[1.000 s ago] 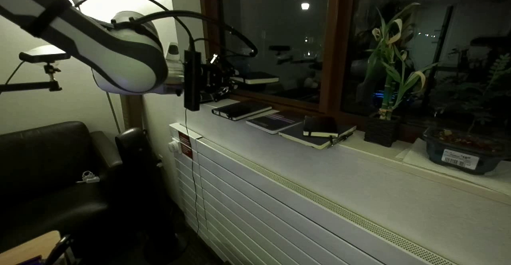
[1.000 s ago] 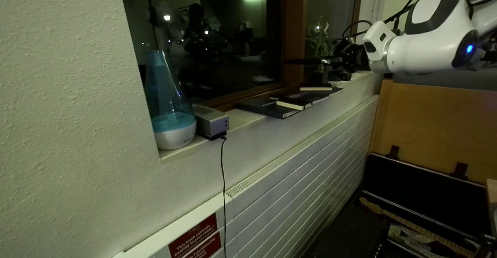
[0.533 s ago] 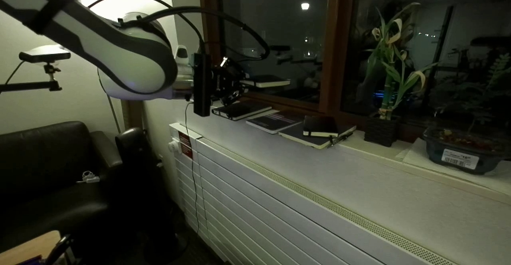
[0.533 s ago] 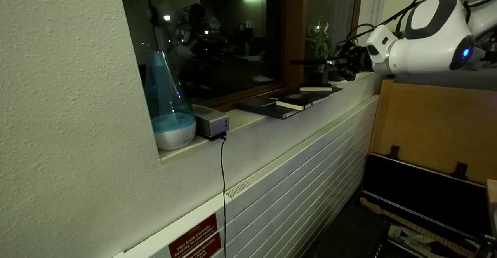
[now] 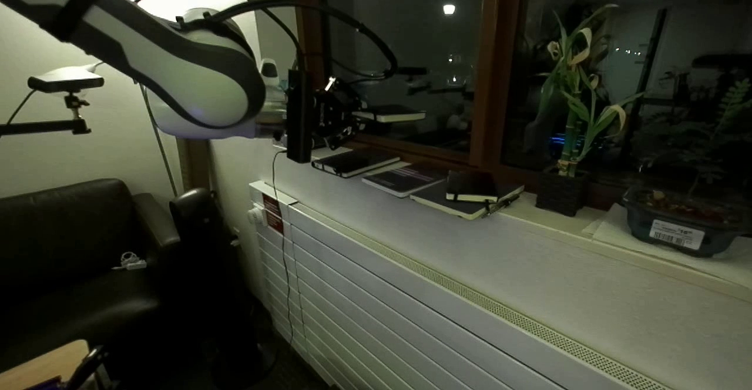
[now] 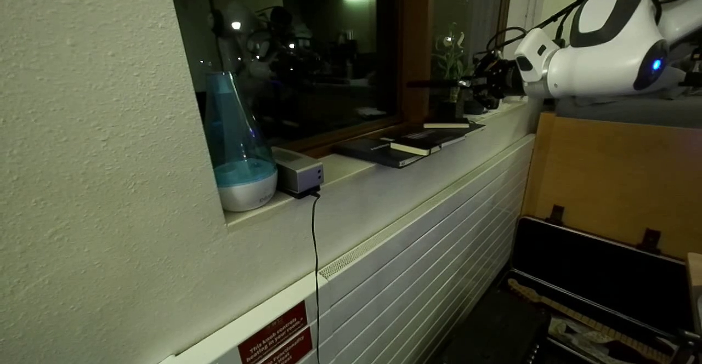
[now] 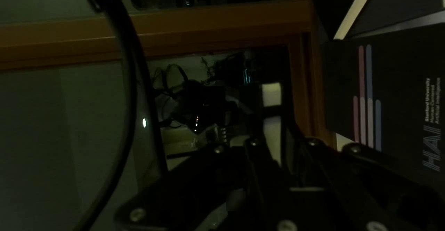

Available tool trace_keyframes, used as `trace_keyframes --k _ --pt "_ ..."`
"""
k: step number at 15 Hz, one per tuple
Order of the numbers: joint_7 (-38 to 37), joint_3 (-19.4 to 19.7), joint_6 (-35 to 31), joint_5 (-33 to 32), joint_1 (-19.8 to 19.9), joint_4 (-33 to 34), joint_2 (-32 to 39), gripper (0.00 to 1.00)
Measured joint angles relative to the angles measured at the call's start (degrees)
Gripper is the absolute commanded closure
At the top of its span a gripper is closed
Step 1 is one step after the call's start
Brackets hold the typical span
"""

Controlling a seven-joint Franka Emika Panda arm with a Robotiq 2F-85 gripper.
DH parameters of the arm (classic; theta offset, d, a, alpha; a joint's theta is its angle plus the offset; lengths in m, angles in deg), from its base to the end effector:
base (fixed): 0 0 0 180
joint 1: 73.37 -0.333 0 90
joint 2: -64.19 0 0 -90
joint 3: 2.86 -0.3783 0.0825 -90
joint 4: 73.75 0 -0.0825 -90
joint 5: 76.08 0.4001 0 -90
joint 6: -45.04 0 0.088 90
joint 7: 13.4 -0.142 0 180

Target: Place the book on the left on top of the second book from the right.

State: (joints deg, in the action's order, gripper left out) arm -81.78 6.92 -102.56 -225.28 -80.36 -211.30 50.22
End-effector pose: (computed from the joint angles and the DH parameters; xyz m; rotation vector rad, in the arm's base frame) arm 0.5074 -0.0289 0.4745 1.4897 0.9633 1.0082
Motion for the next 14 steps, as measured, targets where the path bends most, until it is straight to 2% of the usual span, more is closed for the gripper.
trace_keyframes --k 7,10,14 --pt "0.0 -0.2 -0.9 0.0 0.1 0.3 2.9 0.95" --pt "-0.2 0.1 -3.2 0.2 0.9 0.6 4.7 0.95" --pt "-0.2 2.8 -5.9 0.2 1.0 1.0 6.9 0.95"
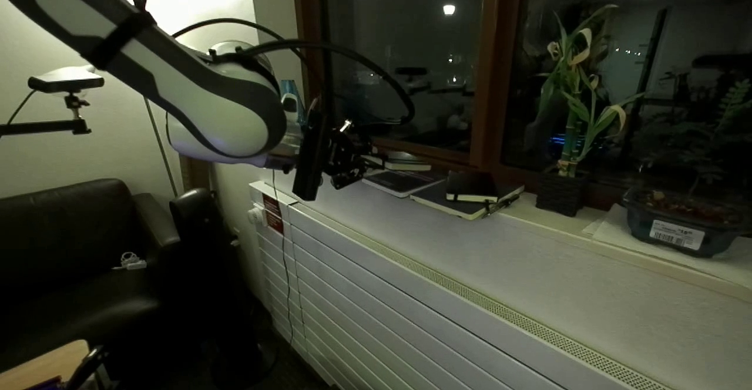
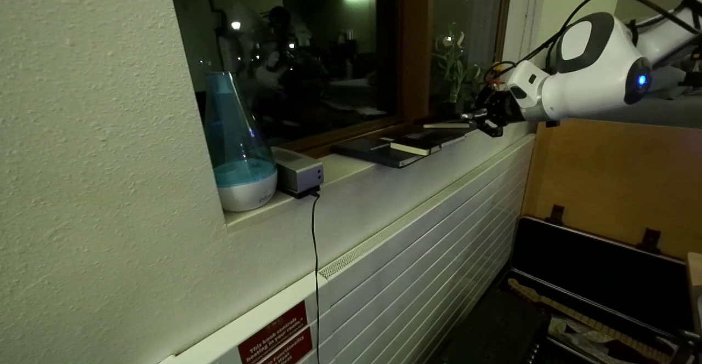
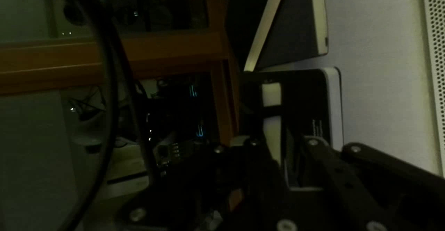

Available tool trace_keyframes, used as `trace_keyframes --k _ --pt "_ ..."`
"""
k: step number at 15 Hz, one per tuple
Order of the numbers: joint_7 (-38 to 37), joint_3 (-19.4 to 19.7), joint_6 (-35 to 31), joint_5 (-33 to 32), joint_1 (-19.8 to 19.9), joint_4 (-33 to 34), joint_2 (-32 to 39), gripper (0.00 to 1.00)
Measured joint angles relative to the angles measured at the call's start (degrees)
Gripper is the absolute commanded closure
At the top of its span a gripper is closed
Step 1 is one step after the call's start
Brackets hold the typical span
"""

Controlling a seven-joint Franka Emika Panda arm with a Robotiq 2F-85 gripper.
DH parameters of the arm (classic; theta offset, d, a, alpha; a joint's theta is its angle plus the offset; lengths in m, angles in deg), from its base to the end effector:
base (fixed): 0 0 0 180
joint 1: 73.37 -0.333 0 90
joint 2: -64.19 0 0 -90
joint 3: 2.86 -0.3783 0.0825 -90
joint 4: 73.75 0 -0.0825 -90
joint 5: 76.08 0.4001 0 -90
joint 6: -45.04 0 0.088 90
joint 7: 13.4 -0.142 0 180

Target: Place the book on the left on top of the second book from the right.

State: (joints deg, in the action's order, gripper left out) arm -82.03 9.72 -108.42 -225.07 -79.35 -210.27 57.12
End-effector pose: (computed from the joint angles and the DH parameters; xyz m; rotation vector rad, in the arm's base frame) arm 0.5144 -0.0529 0.4109 1.6449 1.0581 0.8878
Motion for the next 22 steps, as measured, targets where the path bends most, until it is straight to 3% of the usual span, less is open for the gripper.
trace_keyframes --k 10,18,19,20,21,22 --pt "-0.1 2.4 -2.4 0.1 -0.2 1.4 1.6 0.95" --pt "-0.2 1.9 -9.2 15.2 -0.3 2.8 2.6 0.95" --pt "-0.2 1.8 -9.2 16.7 -0.3 2.9 2.6 0.56" --pt "-0.2 1.7 -9.2 18.0 -0.3 2.9 2.6 0.56" --pt "-0.2 1.6 -9.2 18.9 -0.4 3.0 2.6 0.90" --pt "-0.2 1.5 -9.2 19.4 -0.4 3.1 2.6 0.90"
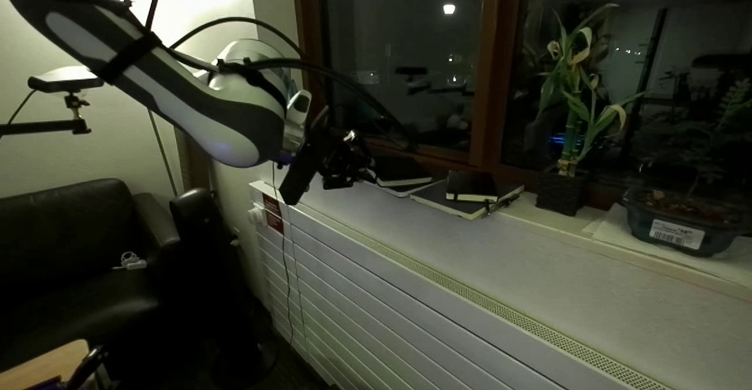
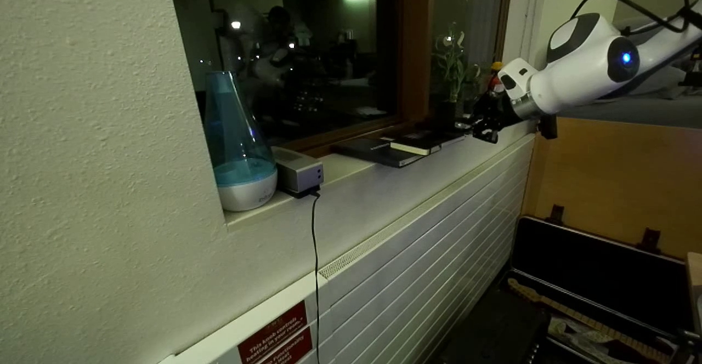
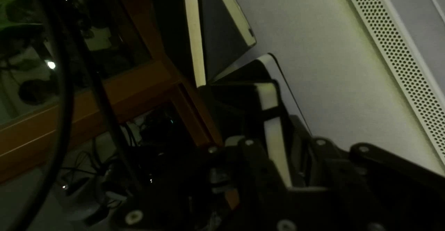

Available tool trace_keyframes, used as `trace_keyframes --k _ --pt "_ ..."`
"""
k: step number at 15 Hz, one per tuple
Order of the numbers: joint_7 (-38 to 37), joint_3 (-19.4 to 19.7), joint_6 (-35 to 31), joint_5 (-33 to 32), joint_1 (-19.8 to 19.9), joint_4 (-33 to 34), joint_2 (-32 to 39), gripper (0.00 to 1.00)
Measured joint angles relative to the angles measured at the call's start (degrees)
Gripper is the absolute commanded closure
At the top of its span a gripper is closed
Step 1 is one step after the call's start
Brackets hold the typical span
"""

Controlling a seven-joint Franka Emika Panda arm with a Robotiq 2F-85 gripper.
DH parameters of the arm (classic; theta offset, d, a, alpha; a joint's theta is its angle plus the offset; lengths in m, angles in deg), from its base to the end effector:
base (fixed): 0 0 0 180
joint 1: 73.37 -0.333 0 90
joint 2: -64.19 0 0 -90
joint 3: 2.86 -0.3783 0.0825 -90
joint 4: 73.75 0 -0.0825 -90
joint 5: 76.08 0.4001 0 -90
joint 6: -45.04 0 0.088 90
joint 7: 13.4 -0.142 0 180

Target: Place the book on the left on top of the second book from the right.

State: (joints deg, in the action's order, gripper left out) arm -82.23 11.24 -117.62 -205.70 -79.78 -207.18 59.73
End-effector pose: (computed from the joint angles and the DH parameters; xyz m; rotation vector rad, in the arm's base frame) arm 0.5244 -0.0394 0.4060 2.0210 0.8535 0.9458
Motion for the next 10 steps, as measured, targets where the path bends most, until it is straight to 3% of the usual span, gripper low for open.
trace_keyframes --k 2,10 --pt "0.0 -0.2 0.3 0.0 -0.4 0.4 0.0 0.98" --pt "0.0 -0.3 1.2 -5.0 -0.7 3.6 0.0 0.96"
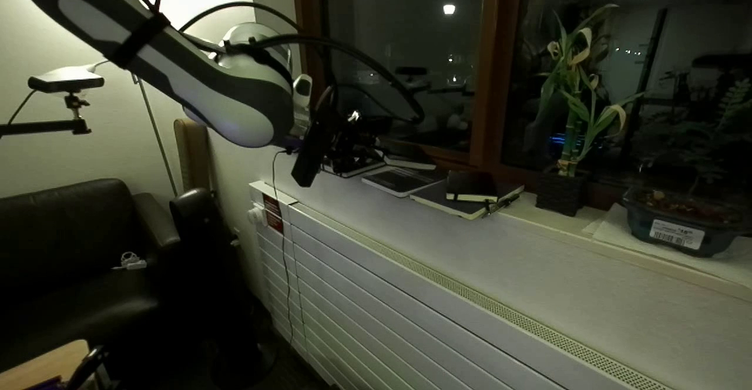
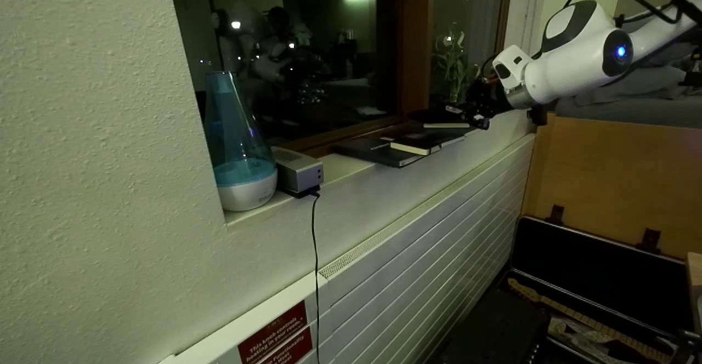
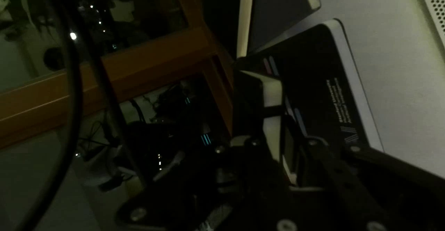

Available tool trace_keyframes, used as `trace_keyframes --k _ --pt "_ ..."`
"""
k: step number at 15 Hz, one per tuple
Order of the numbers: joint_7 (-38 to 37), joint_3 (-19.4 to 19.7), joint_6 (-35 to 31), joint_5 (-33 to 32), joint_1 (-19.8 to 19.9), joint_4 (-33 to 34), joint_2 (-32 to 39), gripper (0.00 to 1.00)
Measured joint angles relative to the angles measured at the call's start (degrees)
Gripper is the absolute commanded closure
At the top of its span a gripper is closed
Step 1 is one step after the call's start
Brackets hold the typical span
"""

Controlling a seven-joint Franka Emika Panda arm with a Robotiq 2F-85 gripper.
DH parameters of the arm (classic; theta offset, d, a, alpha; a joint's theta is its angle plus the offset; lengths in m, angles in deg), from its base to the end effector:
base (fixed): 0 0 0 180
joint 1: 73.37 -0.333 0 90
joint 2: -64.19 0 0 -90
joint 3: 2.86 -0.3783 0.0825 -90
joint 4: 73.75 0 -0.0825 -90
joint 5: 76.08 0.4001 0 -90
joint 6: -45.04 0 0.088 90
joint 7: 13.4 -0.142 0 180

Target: Place the book on the left on top of the second book from the right.

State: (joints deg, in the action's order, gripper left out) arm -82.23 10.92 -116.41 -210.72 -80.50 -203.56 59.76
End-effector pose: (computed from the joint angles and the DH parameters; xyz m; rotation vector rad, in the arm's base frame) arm 0.5436 -0.0375 0.4354 1.8879 0.9051 0.9847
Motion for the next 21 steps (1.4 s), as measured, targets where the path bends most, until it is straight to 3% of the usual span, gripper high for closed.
trace_keyframes --k 11,15,17,19,21 --pt "0.0 -0.3 2.4 -12.7 -0.1 1.6 0.4 0.96" --pt "1.4 -0.2 4.5 -14.6 -0.1 2.9 1.6 0.96" --pt "2.9 -0.2 5.4 -14.6 -0.1 3.7 2.1 0.56" --pt "4.7 -0.1 6.5 -14.6 0.1 4.3 2.4 0.53" --pt "6.0 0.1 6.8 -14.6 0.1 4.7 2.6 0.42"
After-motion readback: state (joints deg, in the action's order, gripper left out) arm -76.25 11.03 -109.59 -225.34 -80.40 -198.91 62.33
